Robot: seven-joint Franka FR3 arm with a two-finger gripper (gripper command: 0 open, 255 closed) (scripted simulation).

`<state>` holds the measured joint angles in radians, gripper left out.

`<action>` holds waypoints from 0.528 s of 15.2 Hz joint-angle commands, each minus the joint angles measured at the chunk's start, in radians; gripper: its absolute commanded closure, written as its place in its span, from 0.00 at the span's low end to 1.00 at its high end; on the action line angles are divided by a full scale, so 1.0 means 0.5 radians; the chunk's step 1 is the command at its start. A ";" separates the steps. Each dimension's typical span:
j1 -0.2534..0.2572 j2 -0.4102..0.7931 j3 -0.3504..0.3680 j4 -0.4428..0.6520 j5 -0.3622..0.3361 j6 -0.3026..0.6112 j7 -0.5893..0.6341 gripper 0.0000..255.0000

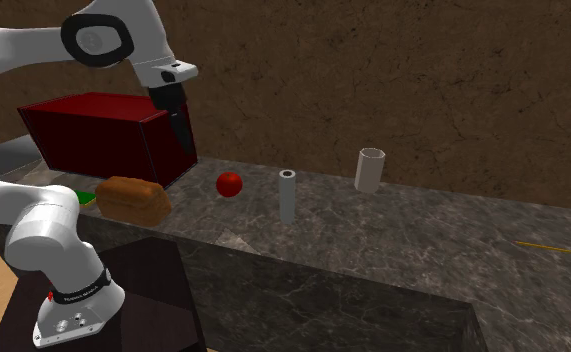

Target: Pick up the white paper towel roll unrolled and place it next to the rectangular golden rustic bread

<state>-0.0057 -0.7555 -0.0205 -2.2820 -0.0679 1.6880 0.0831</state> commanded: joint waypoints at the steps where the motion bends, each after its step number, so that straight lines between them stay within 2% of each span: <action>1: 0.000 0.000 0.000 0.000 0.000 0.000 0.000 0.00; 8: 0.071 0.502 -0.070 0.152 -0.010 0.311 -0.216 0.00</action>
<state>0.0237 -0.5405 -0.0525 -2.2176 -0.0737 1.8219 -0.0107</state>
